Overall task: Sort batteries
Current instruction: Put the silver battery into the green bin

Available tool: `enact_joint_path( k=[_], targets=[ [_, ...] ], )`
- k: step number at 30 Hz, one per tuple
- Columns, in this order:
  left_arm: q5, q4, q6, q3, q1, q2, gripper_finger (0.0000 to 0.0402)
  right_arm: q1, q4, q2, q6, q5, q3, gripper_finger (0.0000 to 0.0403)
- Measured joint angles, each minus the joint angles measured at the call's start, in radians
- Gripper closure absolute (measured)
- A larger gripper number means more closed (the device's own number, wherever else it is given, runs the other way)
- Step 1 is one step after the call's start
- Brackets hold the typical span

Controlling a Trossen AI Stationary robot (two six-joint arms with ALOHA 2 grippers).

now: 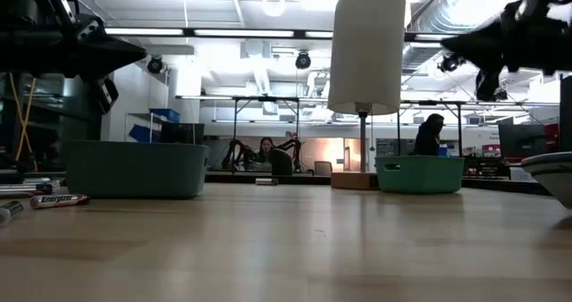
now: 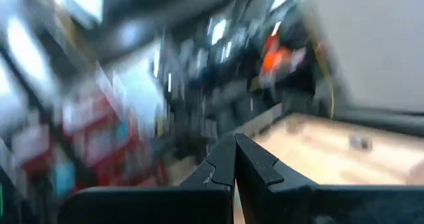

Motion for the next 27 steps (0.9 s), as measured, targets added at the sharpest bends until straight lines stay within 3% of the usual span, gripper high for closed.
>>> enact_joint_path(
  k=[3, 5, 7, 9, 14, 20, 27],
  targets=[
    [0.0, 0.0, 0.0, 0.0, 0.0, 0.0, 0.0401, -0.002, 0.194, -0.002, 0.151, 0.248, 0.0, 0.0402],
    [0.0, 0.0, 0.0, 0.0, 0.0, 0.0, 0.0401, -0.002, 0.316, 0.003, 0.159, 0.403, 0.0, 0.0402],
    [0.0, 0.0, 0.0, 0.0, 0.0, 0.0, 0.0401, -0.002, 0.364, 0.008, 0.141, 0.472, 0.006, 0.0402],
    [0.0, 0.0, 0.0, 0.0, 0.0, 0.002, 0.0401, -0.002, 0.382, 0.032, 0.142, 0.416, 0.038, 0.0402],
    [-0.001, 0.0, 0.0, 0.0, 0.0, 0.005, 0.0401, 0.017, 0.346, 0.232, 0.186, 0.088, 0.168, 0.0402],
    [-0.001, 0.0, 0.0, 0.0, 0.0, 0.006, 0.0401, 0.078, 0.219, 0.58, 0.14, 0.017, 0.389, 0.0402],
    [-0.05, 0.047, -0.033, 0.0, 0.0, 0.005, 0.0401, 0.161, 0.213, 0.962, 0.068, -0.074, 0.659, 0.0402]
  ],
)
